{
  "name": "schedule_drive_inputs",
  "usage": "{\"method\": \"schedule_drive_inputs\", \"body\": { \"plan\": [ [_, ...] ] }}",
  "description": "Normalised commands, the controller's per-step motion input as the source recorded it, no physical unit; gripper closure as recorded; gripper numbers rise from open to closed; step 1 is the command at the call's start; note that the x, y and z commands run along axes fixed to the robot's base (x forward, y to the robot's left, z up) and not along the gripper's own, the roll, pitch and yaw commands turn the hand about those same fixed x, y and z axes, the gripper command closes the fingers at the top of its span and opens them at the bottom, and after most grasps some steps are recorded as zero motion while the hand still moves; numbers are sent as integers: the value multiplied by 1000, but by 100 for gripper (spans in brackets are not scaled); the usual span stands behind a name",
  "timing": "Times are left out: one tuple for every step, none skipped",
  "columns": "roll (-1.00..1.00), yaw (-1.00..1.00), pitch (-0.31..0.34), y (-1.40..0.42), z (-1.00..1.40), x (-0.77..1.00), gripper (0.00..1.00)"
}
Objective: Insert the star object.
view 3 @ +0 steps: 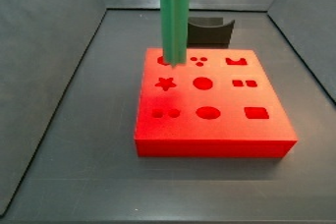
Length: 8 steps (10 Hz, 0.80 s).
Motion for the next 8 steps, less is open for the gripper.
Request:
{"method": "schedule_drive_inputs", "body": {
  "plan": [
    [-24,0,96,9,-586,43,100],
    [0,123,194,57,-611,0,100],
    [0,206,189,0,-443,0,100],
    [0,131,131,0,-51,3,100],
    [-17,194,0,0,103,174,100],
    [0,494,0,0,66,220,100],
    [0,651,-24,9,26,89,100],
    [31,726,-19,89,0,0,100]
  ]
}}
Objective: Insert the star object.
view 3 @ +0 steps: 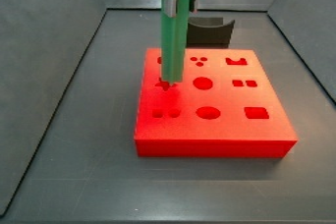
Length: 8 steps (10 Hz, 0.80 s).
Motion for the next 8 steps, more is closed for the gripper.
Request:
{"method": "schedule_drive_inputs", "body": {
  "plan": [
    [79,766,-9,137,0,0,100],
    [57,580,-21,120,0,0,100],
    [27,334,-21,163,-60,0,100],
    [0,146,-7,0,-151,0,100],
    [1,0,0,0,-280,-3,100],
    [0,0,0,-34,-229,0,100],
    [0,0,-7,-51,-286,0,100],
    [0,0,-6,-43,-266,0,100]
  ]
}}
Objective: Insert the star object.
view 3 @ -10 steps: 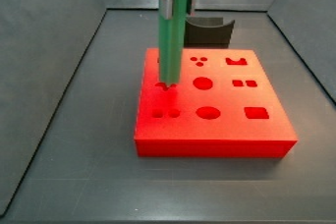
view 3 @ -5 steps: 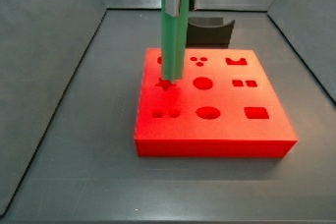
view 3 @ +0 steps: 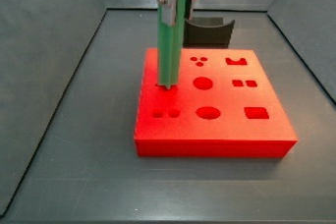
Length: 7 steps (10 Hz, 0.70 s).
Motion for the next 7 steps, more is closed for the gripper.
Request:
{"method": "schedule_drive_inputs", "body": {
  "plan": [
    [43,51,0,0,-243,0,100],
    [71,94,0,9,-166,91,100],
    [61,91,0,157,-117,20,100],
    [6,0,3,134,-17,-11,100],
    [0,0,0,37,-9,-29,100],
    [0,0,0,0,-60,-60,100],
    [13,17,0,-14,-137,-46,100]
  ]
}}
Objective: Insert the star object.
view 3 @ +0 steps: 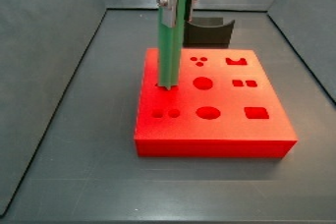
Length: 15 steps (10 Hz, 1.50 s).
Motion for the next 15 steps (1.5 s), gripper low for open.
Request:
{"method": "schedule_drive_inputs", "body": {
  "plan": [
    [19,14,0,-46,-111,-206,100],
    [0,0,-26,-6,-74,-283,100],
    [0,0,-26,-20,-29,-171,100],
    [0,0,-4,-89,-11,0,100],
    [14,0,0,-106,-123,74,100],
    [39,-57,23,-29,-171,274,100],
    [74,-66,67,0,-157,286,100],
    [79,-29,64,0,-126,194,100],
    [41,-37,37,0,-109,149,100],
    [50,-29,6,0,-160,26,100],
    [0,0,0,0,0,46,100],
    [0,0,0,0,-117,0,100],
    [163,-3,11,0,-717,-31,100],
    [167,0,36,0,-889,-34,100],
    [90,-29,39,-69,-1000,0,100]
  ]
}}
